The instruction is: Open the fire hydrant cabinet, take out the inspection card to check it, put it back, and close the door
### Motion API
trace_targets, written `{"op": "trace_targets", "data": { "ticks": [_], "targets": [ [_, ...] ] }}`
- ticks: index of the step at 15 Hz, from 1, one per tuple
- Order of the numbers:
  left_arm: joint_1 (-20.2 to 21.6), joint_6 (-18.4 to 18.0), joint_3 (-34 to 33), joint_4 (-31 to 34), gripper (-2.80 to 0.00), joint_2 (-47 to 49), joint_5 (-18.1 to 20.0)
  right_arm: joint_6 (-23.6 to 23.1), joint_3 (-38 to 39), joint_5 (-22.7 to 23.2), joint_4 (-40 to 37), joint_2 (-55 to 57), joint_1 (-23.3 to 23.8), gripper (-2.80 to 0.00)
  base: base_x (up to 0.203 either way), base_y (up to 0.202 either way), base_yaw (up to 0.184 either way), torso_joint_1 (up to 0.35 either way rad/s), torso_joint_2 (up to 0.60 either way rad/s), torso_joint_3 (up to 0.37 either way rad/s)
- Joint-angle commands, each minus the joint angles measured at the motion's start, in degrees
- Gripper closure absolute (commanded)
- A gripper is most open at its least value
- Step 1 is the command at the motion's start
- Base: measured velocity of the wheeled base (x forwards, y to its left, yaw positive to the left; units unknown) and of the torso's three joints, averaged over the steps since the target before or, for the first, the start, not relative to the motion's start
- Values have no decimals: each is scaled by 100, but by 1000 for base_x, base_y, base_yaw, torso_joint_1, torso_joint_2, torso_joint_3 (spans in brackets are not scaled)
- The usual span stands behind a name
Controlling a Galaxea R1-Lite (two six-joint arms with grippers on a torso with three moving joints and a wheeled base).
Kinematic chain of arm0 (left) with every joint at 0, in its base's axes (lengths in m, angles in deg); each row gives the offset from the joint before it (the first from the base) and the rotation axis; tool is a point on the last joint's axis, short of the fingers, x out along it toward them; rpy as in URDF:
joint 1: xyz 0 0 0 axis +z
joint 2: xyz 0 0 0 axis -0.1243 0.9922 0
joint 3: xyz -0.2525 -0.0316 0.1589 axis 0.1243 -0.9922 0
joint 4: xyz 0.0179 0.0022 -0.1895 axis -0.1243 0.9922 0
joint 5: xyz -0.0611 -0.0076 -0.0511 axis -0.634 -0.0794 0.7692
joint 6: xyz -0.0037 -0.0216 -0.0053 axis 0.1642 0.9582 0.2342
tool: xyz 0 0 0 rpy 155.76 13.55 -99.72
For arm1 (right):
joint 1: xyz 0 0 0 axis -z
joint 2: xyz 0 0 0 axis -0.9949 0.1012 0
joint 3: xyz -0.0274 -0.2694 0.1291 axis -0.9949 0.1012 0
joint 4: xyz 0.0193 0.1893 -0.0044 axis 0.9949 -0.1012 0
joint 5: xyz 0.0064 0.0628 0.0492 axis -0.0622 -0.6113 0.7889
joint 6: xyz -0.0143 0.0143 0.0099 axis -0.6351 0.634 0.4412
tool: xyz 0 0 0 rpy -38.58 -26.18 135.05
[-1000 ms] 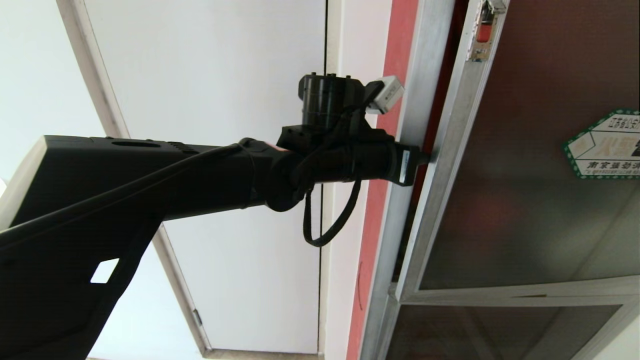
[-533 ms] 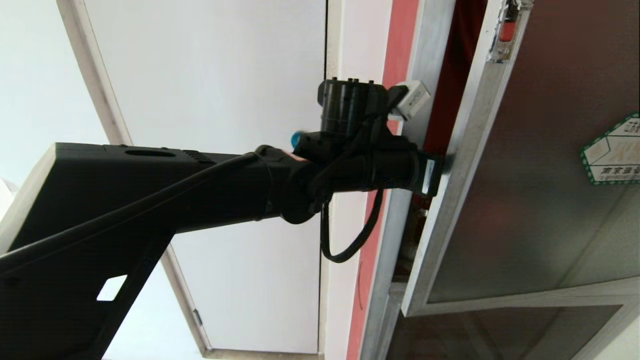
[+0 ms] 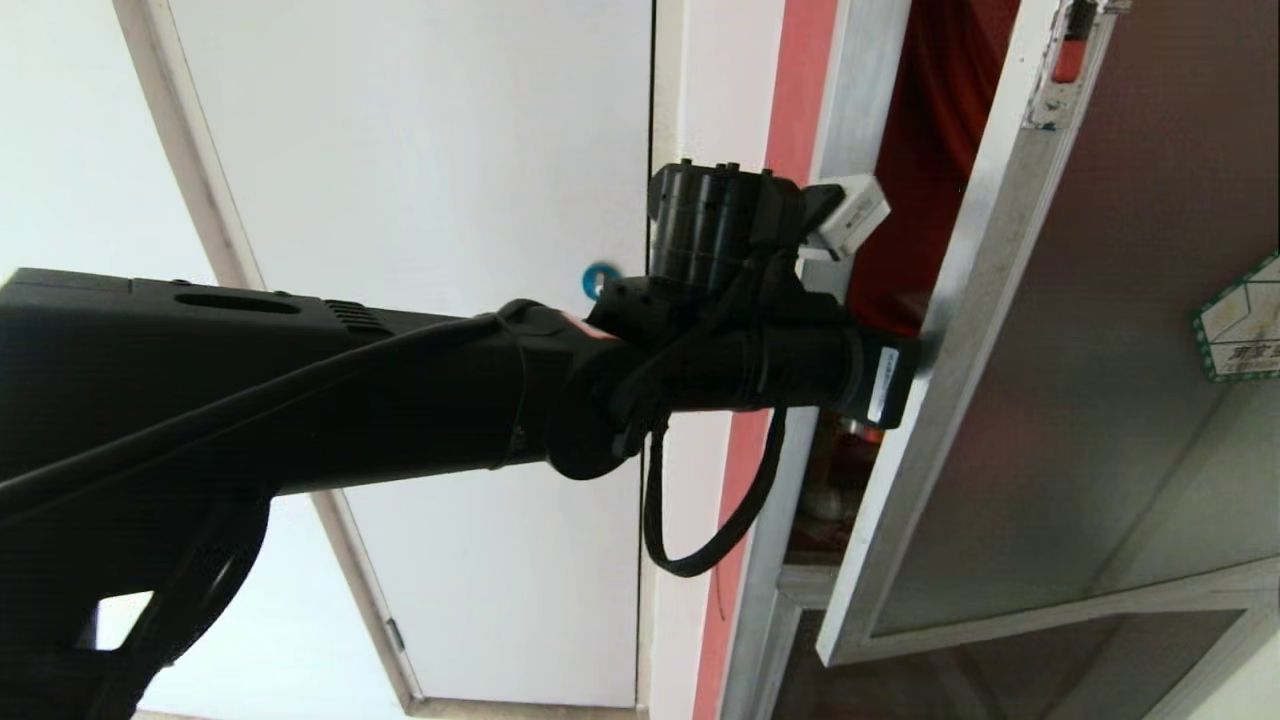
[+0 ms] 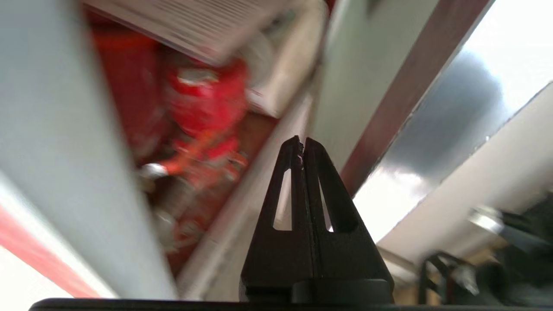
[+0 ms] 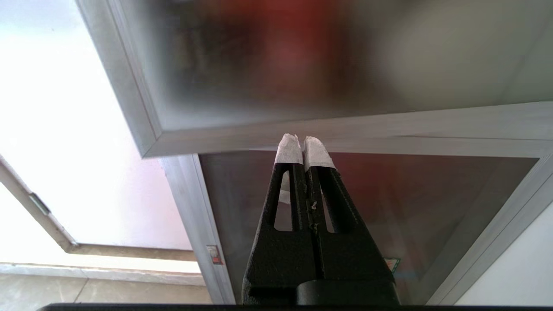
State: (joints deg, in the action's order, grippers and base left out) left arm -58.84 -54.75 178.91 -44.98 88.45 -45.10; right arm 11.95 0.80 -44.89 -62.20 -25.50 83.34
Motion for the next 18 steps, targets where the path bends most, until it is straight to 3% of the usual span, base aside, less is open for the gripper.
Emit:
{"op": "trace_targets", "data": {
  "ticks": [1,18],
  "targets": [
    [-175,0,-239,-10,0,-282,19,0,18,-1,2,9,-3,0,0,0,0,0,0,0],
    [-1452,-25,-1039,-10,0,-694,-10,0,18,-1,2,9,-3,0,0,0,0,0,0,0]
  ]
}}
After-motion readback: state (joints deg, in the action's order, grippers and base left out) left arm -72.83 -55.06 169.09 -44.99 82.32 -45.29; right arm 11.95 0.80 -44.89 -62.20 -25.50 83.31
